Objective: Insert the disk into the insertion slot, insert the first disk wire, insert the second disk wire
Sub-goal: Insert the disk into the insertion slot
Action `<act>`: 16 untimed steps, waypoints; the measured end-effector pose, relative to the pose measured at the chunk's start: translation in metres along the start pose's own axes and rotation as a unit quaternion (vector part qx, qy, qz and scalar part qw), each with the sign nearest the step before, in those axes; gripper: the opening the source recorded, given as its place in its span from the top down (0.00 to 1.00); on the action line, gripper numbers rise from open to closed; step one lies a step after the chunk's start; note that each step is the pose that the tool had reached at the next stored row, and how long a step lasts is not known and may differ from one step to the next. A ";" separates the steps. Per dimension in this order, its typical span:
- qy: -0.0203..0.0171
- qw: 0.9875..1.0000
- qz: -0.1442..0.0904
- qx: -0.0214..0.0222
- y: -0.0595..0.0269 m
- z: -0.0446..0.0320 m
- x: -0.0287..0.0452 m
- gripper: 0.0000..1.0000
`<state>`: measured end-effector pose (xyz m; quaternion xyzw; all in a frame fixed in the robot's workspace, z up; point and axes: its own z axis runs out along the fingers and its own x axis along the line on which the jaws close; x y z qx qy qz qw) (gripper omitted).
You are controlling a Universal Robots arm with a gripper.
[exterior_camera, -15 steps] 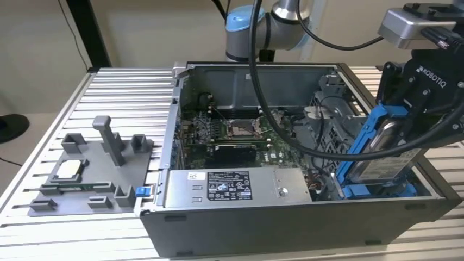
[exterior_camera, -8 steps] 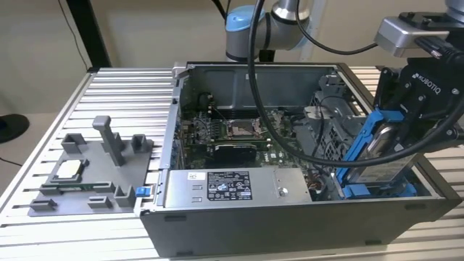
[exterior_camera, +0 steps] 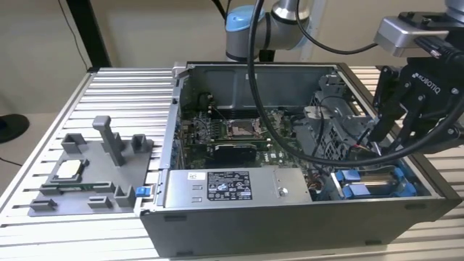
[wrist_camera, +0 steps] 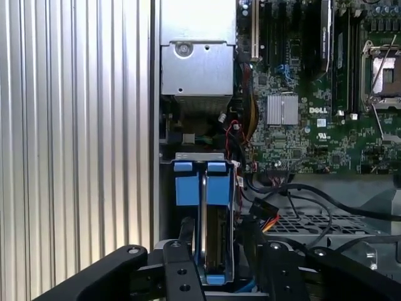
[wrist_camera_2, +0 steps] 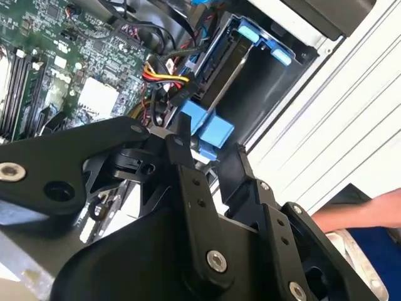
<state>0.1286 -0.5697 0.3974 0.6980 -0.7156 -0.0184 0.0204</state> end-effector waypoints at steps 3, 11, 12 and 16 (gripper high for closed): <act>0.000 1.000 0.000 0.000 -0.0001 0.0001 -0.0079 0.00; -0.017 0.999 0.027 0.001 -0.0031 0.0061 -0.0131 0.00; -0.020 0.999 0.035 0.001 -0.0032 0.0072 -0.0131 0.00; -0.024 0.998 0.066 0.001 -0.0036 0.0134 -0.0131 0.00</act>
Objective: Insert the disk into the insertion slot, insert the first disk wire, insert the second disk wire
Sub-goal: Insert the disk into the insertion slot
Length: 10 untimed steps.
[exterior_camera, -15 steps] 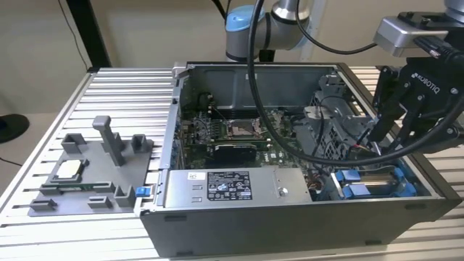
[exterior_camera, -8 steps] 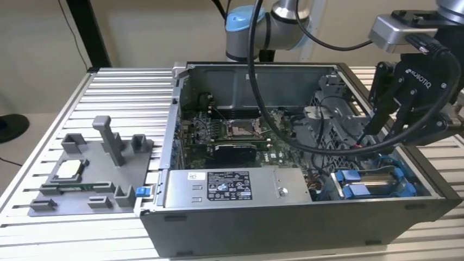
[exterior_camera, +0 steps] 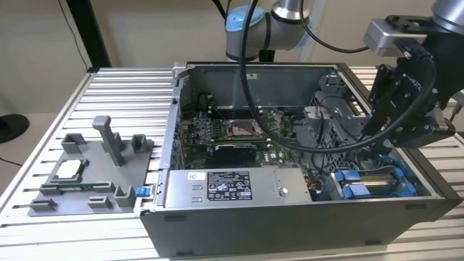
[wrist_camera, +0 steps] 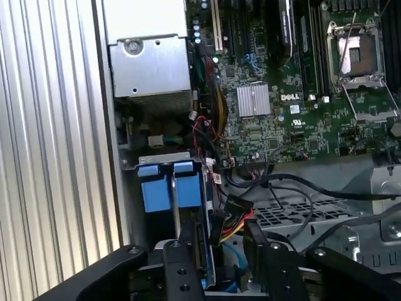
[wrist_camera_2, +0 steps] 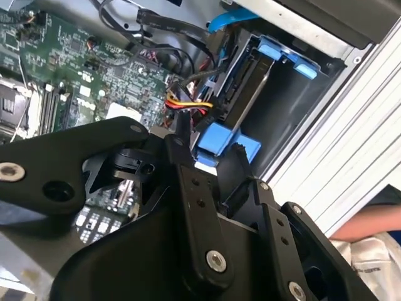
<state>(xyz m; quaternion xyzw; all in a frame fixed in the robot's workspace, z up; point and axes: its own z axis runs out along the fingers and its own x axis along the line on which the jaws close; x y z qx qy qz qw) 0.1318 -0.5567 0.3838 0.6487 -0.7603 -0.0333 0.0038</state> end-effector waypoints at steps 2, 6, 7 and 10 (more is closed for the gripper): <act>-0.001 1.000 0.016 0.001 -0.0003 0.0038 0.0001 0.00; -0.006 0.999 0.043 0.001 -0.0012 0.0100 0.0003 0.00; -0.007 0.999 0.048 0.001 -0.0017 0.0113 0.0003 0.00; -0.013 0.998 0.063 0.001 -0.0032 0.0151 0.0002 0.00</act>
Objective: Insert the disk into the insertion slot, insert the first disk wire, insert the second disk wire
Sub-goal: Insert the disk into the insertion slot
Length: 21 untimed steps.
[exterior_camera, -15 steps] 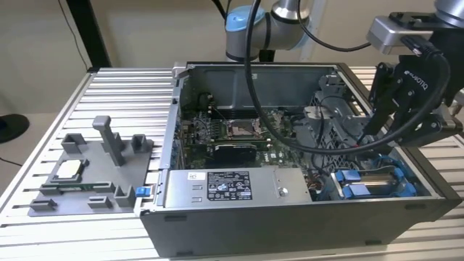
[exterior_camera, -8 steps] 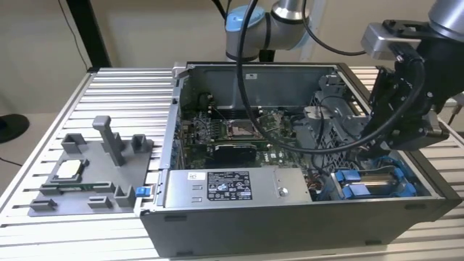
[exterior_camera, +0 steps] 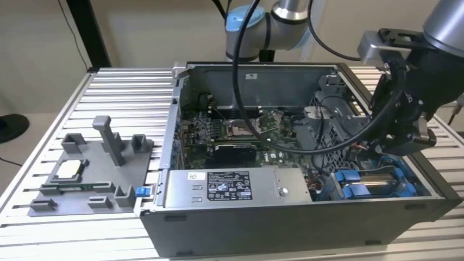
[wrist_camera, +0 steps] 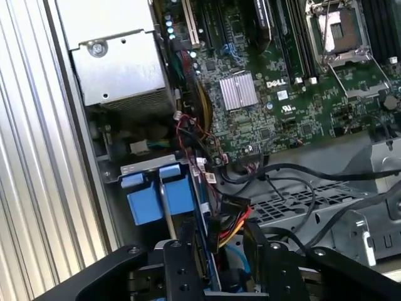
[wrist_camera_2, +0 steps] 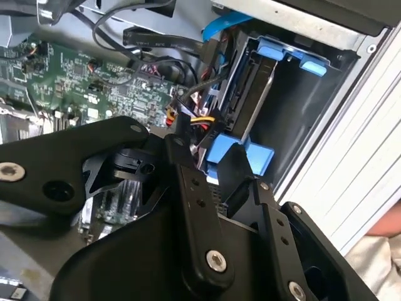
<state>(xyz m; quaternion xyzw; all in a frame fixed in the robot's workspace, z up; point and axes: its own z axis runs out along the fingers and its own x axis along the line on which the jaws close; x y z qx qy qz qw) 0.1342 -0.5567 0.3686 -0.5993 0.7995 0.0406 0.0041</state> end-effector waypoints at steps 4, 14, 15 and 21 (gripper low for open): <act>-0.008 1.000 0.014 -0.001 -0.0028 0.0049 -0.0005 0.00; -0.023 1.000 0.016 -0.006 -0.0100 0.0072 0.0043 0.00; -0.025 1.000 0.016 -0.006 -0.0094 0.0072 0.0049 0.00; -0.027 0.999 0.017 -0.006 -0.0063 0.0074 0.0060 0.00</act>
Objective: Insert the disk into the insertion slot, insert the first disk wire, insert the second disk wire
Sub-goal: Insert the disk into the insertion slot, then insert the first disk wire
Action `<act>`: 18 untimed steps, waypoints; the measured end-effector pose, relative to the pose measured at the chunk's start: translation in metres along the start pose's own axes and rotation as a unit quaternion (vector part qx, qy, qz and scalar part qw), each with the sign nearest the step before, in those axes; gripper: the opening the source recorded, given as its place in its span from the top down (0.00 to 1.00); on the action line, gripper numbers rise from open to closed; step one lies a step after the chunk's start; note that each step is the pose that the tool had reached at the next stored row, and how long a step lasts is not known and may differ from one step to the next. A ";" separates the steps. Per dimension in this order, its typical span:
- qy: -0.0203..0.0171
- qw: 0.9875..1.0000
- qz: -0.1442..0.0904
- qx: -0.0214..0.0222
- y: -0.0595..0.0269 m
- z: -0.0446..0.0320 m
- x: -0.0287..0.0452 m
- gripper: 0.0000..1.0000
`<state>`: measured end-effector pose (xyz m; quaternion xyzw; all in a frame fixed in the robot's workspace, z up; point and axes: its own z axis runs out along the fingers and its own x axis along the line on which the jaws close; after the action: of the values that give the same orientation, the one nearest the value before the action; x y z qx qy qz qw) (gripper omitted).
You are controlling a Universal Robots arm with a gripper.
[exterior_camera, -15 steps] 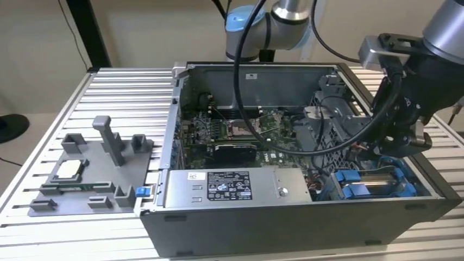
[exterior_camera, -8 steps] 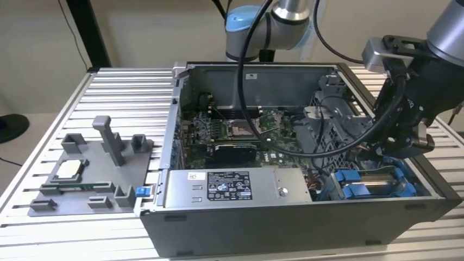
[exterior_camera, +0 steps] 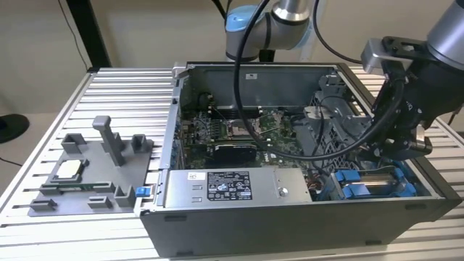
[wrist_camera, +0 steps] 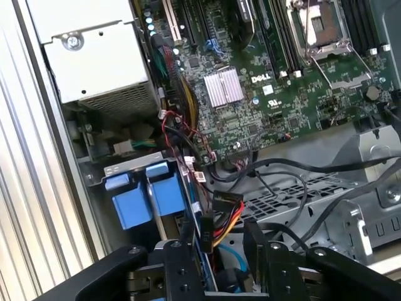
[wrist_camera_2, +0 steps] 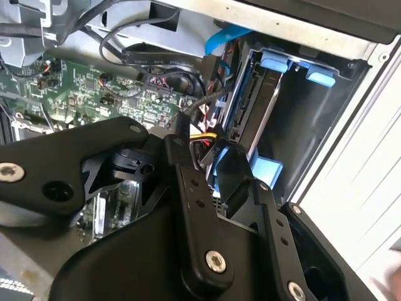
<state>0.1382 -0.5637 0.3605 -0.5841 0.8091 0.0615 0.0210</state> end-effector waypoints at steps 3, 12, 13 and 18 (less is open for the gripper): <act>0.000 1.000 0.001 0.000 0.0008 0.0001 0.0003 0.00; -0.001 1.000 0.004 0.000 0.0032 0.0001 0.0011 0.00; -0.001 1.000 0.005 0.000 0.0035 0.0002 0.0011 0.00; -0.001 1.000 0.006 0.000 0.0048 0.0002 0.0016 0.00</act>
<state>0.1332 -0.5636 0.3605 -0.5787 0.8129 0.0619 0.0218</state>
